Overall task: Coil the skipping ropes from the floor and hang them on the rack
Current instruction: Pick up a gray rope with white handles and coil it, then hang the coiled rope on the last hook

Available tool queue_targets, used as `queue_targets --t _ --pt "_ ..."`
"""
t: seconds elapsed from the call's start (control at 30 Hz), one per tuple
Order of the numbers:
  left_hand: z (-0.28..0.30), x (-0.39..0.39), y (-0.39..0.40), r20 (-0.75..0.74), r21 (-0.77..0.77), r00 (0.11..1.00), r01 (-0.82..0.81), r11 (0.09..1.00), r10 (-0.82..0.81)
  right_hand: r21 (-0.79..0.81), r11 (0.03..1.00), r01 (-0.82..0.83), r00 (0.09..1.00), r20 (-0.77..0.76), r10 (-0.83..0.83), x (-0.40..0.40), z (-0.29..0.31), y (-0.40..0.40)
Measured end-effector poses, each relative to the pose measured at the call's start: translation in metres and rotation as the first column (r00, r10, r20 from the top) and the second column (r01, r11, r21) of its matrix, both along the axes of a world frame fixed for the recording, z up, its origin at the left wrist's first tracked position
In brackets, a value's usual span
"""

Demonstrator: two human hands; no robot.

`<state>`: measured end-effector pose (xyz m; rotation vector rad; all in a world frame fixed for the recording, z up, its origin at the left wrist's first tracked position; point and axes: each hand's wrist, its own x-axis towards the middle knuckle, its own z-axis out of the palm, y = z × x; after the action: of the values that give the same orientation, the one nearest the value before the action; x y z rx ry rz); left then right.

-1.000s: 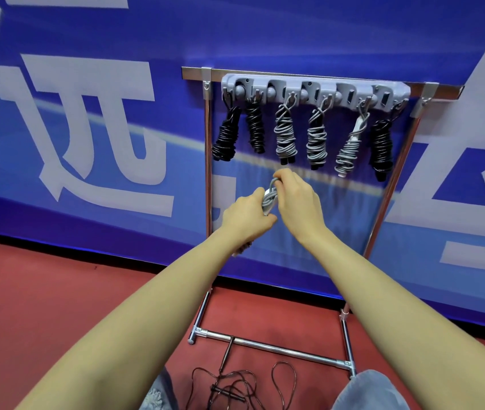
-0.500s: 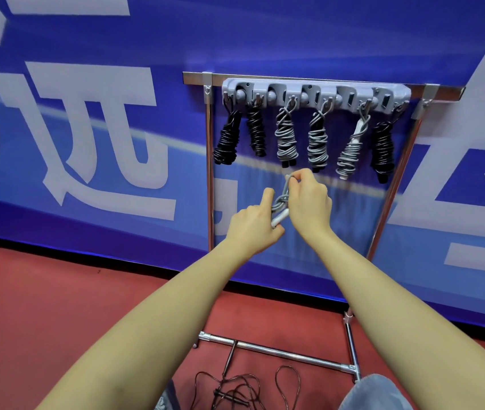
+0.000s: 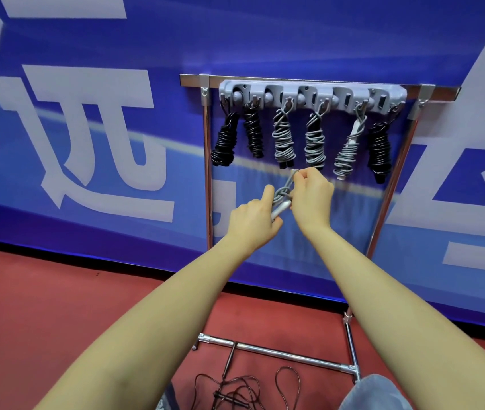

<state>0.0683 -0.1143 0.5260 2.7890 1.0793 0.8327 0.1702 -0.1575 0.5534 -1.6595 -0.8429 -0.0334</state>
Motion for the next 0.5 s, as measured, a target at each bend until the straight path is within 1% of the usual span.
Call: queue_targets --t 0.07,0.13,0.2,0.27,0.3,0.4,0.5 --pt "-0.004 0.000 0.000 0.022 -0.017 1.000 -0.001 1.000 0.001 0.033 0.999 -0.004 0.996 -0.087 0.007 -0.001 -0.001 0.000" --pt "-0.008 -0.001 0.000 0.068 -0.072 0.997 0.042 0.997 -0.037 0.010 0.999 -0.046 0.997 -0.067 0.046 0.002 0.000 -0.004" --pt "-0.008 0.001 0.002 0.094 -0.192 0.989 0.130 0.973 -0.113 -0.012 0.996 -0.090 0.996 0.004 0.091 0.006 0.006 -0.008" --pt "-0.003 0.005 0.005 0.158 -0.340 0.972 0.219 0.915 -0.174 -0.047 0.992 -0.114 0.987 0.110 0.118 0.011 0.012 -0.011" --pt "0.000 0.008 0.006 0.203 -0.367 0.961 0.253 0.895 -0.188 -0.067 0.991 -0.119 0.980 0.155 0.128 0.013 0.015 -0.013" --pt "0.017 0.020 0.004 0.322 -0.330 0.927 0.302 0.895 -0.194 -0.147 0.985 -0.085 0.959 0.255 0.121 0.024 0.022 -0.019" --pt "0.038 0.034 -0.001 0.502 -0.378 0.845 0.405 0.833 -0.183 -0.174 0.985 -0.009 0.939 0.337 0.068 0.039 0.029 -0.030"
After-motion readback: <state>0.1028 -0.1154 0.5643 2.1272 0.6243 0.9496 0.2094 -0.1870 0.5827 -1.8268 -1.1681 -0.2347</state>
